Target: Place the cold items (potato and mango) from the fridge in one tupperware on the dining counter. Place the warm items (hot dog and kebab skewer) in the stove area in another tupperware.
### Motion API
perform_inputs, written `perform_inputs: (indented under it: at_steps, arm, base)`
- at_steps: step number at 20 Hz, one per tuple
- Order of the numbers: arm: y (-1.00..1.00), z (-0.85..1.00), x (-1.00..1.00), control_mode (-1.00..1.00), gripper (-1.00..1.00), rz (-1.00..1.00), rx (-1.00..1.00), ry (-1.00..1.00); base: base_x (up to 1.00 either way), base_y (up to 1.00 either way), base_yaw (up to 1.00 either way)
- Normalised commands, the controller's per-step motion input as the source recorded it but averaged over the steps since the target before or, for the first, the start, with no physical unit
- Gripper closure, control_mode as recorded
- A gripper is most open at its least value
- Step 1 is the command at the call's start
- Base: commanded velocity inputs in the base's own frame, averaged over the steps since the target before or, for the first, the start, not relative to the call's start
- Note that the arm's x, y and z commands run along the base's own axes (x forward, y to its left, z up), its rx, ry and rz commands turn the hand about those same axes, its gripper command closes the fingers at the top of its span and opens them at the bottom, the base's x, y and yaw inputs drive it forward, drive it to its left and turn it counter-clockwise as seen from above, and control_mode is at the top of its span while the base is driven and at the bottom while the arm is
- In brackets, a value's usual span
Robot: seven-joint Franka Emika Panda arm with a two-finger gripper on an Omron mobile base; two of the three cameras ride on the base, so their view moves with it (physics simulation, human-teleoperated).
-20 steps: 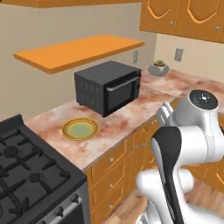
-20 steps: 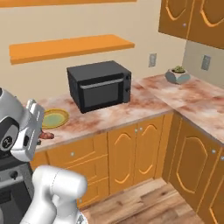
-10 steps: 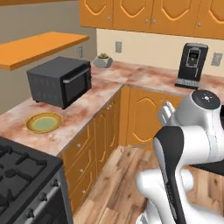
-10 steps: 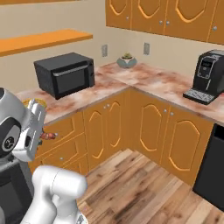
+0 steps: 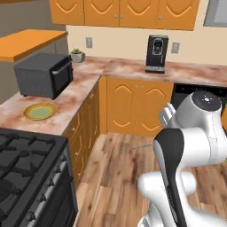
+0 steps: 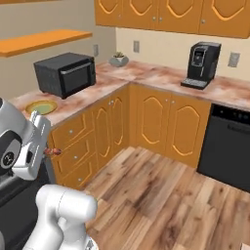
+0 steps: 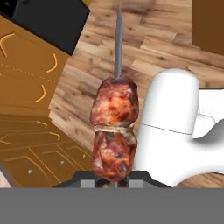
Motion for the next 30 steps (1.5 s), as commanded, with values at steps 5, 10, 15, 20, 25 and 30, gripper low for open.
perform_inputs:
  at_steps: [5,10,15,20,25,30]
  arm:
    - [0.0,0.0,0.0,1.0,1.0,0.0,0.0,0.0]
    - [0.0,0.0,0.0,1.0,1.0,0.0,0.0,0.0]
    - [0.0,0.0,0.0,1.0,1.0,0.0,0.0,0.0]
    - [0.0,0.0,0.0,1.0,1.0,0.0,0.0,0.0]
    - [0.0,0.0,0.0,1.0,1.0,0.0,0.0,0.0]
    - [0.0,0.0,0.0,1.0,1.0,0.0,0.0,0.0]
  base:
    - [-0.93,0.38,-0.44]
    - [-0.99,0.33,-0.45]
    - [-1.0,0.21,-0.45]
    - [-1.0,0.09,-0.42]
    - [-1.0,-0.13,-0.31]
    - [-1.0,-0.25,-0.31]
